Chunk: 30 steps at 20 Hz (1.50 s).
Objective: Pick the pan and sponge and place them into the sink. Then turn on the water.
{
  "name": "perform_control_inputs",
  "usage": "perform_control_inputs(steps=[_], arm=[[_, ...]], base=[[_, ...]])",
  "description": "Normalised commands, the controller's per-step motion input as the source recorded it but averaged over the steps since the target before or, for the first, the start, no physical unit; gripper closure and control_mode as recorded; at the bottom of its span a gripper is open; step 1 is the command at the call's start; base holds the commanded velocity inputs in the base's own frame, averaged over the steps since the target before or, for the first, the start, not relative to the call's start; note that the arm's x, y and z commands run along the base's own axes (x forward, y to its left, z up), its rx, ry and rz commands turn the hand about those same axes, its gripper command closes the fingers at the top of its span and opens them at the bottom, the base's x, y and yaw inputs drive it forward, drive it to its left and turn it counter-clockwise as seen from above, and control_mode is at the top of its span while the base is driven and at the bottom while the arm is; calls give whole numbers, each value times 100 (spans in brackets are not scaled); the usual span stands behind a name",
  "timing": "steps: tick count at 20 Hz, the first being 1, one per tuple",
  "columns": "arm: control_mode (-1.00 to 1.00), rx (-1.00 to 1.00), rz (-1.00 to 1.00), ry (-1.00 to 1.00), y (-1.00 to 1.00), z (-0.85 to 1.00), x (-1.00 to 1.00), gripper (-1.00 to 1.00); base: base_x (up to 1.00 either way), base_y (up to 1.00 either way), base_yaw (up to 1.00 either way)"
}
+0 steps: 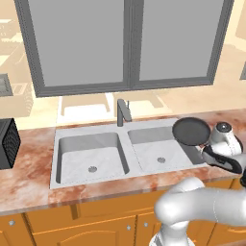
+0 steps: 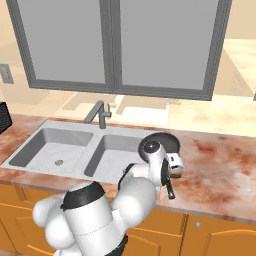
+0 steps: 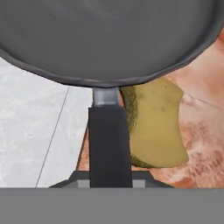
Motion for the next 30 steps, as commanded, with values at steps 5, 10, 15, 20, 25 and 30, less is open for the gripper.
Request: perform_control_inputs(steps=[5, 10, 15, 20, 25, 30], arm=[[-100, 0, 19, 15, 0, 0, 71, 100], [-100, -1, 20, 11, 0, 0, 52, 100], [-100, -1, 20, 5, 0, 0, 26, 100], [-100, -3, 20, 3, 5, -13, 10, 100], [-100, -5, 16, 0, 17, -39, 0, 100], [-100, -9, 12, 0, 32, -47, 0, 100]], base=[[0, 0, 0], [0, 0, 0], [0, 0, 0], [0, 0, 0], [0, 0, 0], [0, 0, 0]])
